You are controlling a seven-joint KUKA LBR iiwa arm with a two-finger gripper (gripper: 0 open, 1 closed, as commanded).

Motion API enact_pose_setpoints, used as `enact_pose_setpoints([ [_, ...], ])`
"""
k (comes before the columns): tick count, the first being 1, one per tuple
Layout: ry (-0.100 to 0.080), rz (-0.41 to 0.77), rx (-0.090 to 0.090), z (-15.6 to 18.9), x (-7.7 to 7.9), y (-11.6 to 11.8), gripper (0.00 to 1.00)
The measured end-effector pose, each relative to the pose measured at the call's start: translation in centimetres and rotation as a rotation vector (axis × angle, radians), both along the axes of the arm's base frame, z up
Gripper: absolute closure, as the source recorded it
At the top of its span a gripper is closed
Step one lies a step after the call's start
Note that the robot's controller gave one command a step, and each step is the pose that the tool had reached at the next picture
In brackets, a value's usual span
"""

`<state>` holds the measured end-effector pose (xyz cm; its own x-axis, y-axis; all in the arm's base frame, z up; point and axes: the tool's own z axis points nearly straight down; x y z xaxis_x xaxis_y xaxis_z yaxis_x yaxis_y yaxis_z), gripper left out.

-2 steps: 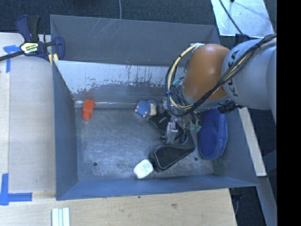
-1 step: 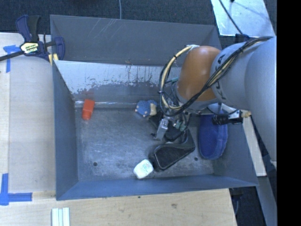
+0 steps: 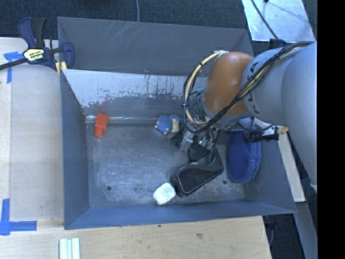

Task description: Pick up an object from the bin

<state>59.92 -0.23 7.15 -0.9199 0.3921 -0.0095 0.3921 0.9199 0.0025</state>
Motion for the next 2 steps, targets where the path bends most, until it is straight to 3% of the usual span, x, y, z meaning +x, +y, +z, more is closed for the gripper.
enact_pose_setpoints([
  [1,-0.003,0.007,0.001,12.0,1.6,-0.4,1.0],
  [2,-0.003,0.019,-0.001,25.8,-1.5,-5.2,1.0],
])
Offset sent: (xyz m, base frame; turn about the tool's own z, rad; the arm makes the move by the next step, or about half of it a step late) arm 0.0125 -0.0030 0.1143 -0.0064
